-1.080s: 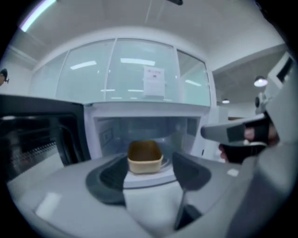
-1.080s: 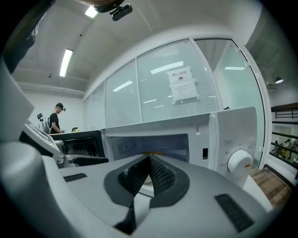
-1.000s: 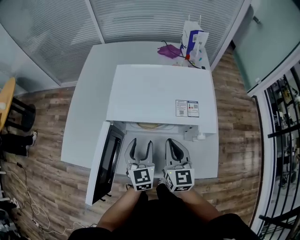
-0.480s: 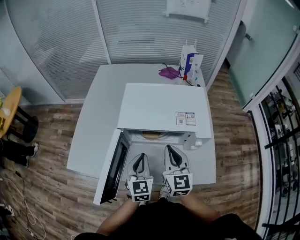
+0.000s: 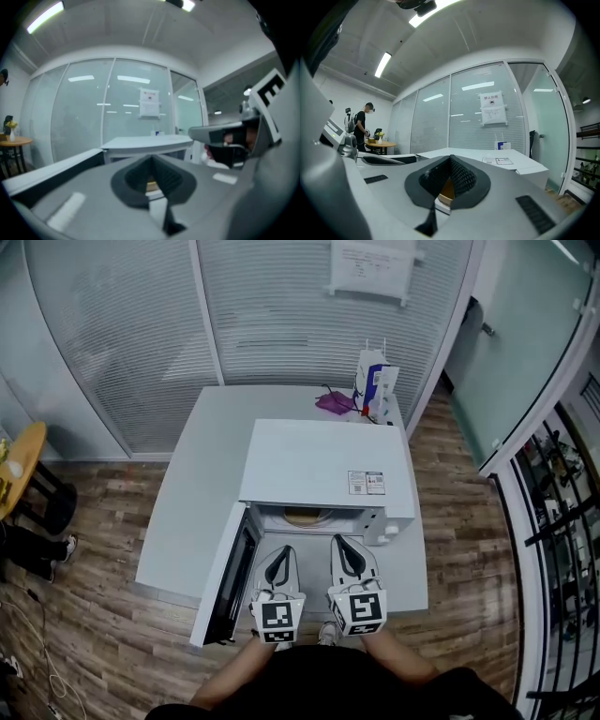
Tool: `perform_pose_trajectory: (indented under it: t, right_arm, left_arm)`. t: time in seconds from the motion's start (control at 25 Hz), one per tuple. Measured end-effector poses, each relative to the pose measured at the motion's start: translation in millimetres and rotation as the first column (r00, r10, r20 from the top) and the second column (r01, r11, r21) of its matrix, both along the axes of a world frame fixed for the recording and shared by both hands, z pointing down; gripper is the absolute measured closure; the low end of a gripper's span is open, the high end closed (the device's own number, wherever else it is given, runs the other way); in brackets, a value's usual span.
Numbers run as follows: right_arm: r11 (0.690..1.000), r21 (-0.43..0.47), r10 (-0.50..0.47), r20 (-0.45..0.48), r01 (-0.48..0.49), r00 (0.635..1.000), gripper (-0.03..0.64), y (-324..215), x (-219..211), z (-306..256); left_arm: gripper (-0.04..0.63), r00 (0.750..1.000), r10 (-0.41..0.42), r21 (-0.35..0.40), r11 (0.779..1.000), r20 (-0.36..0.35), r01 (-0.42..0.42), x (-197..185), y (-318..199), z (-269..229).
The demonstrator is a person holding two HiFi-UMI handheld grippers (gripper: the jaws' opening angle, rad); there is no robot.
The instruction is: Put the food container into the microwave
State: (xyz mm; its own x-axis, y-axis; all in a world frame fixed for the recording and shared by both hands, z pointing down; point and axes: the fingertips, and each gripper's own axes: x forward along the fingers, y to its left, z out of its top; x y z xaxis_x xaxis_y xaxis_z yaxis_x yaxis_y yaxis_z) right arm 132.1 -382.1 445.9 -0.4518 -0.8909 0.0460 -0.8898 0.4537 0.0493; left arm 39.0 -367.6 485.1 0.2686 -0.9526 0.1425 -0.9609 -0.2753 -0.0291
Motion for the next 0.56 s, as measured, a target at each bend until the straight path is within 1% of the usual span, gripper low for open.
perform_pose_trajectory:
  t: [0.28,0.56]
  right_arm:
    - [1.000,-0.008,0.007,-0.009,-0.007,1.000,0.612,3.3,3.6,3.0]
    - [1.000,0.000,0.026,-0.016,-0.026,1.000,0.612,4.1,7.6,1.9]
  left_arm:
    - [0.591,1.000,0.021,0.001,1.000,-0.005,-0.021,4.1,4.9,-1.8]
    - [0.591,1.000,0.019,-0.002,1.000,-0.006,-0.019,-3.1,6.4,-1.3]
